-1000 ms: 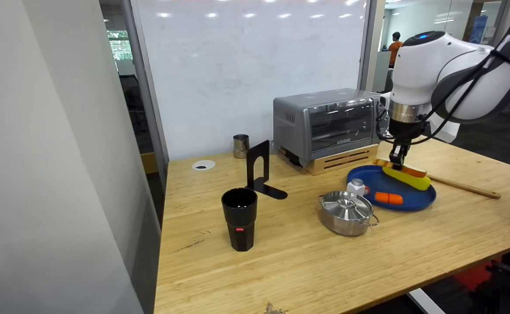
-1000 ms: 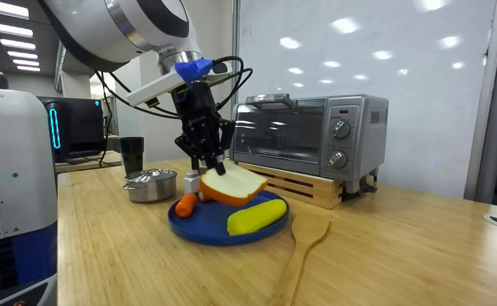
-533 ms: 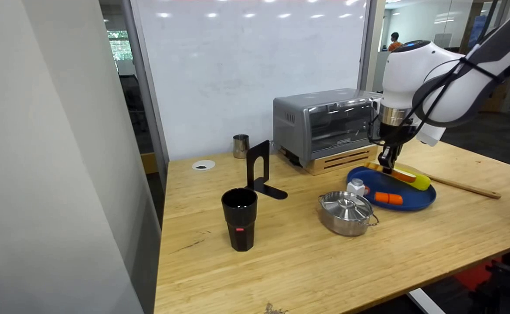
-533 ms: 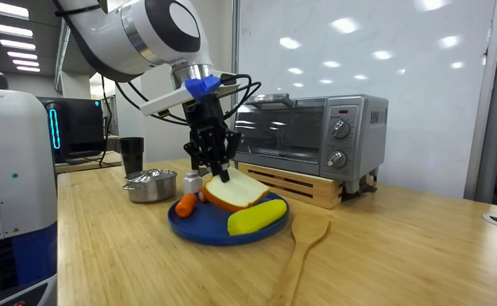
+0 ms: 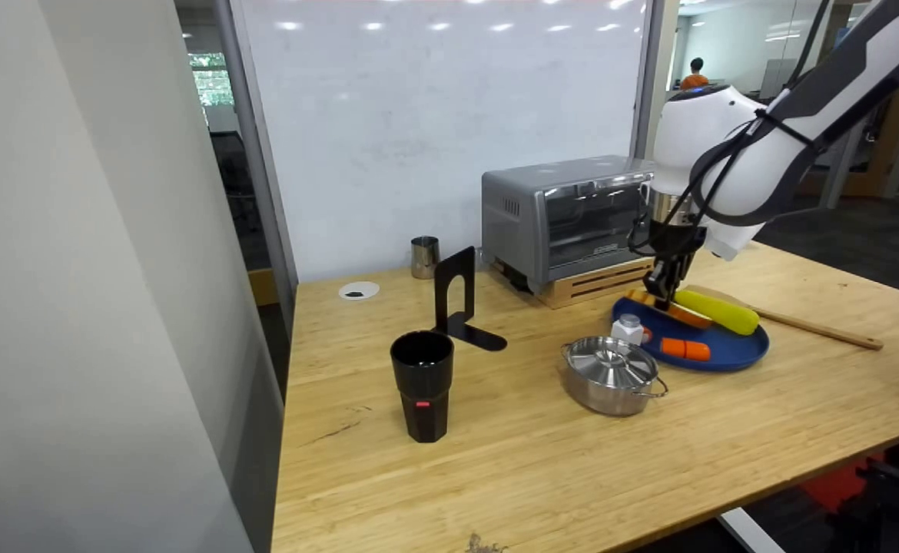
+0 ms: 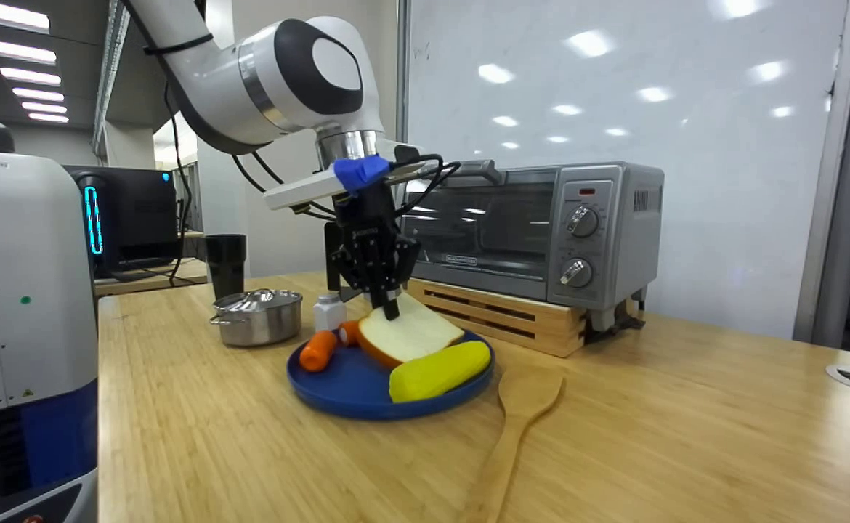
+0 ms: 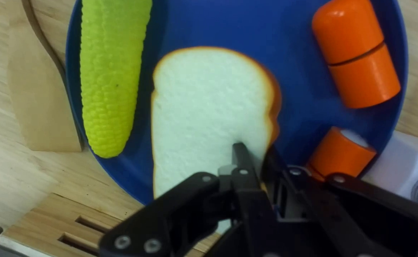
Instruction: Put the slice of bread on the plate
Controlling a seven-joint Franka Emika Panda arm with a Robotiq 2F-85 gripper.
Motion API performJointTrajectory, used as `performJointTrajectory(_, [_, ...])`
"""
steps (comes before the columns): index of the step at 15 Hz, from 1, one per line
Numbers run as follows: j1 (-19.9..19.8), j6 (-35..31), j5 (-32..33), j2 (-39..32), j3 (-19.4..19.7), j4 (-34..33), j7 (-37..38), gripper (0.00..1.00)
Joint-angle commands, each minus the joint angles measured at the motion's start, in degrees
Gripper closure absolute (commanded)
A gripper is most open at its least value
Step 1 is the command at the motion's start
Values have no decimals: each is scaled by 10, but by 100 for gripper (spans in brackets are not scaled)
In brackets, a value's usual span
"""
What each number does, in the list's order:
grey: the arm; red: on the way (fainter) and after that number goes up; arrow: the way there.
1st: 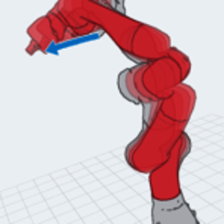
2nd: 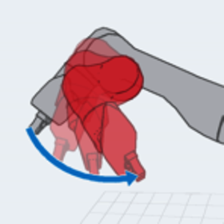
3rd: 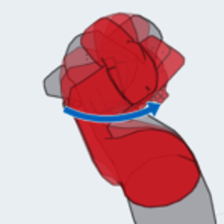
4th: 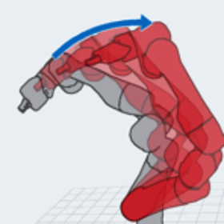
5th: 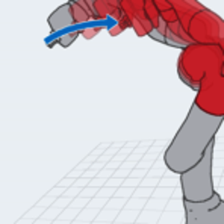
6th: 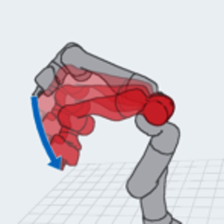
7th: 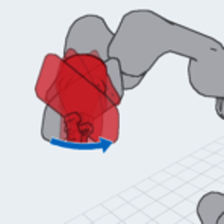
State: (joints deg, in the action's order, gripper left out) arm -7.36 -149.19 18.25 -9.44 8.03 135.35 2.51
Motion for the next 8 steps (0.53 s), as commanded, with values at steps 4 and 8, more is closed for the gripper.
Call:
performJointTrajectory(4, [6, 34, -39, -36, -1, -34, -15, 96])
performJointTrajectory(8, [10, 78, -22, -44, 5, -45, -1, 54])
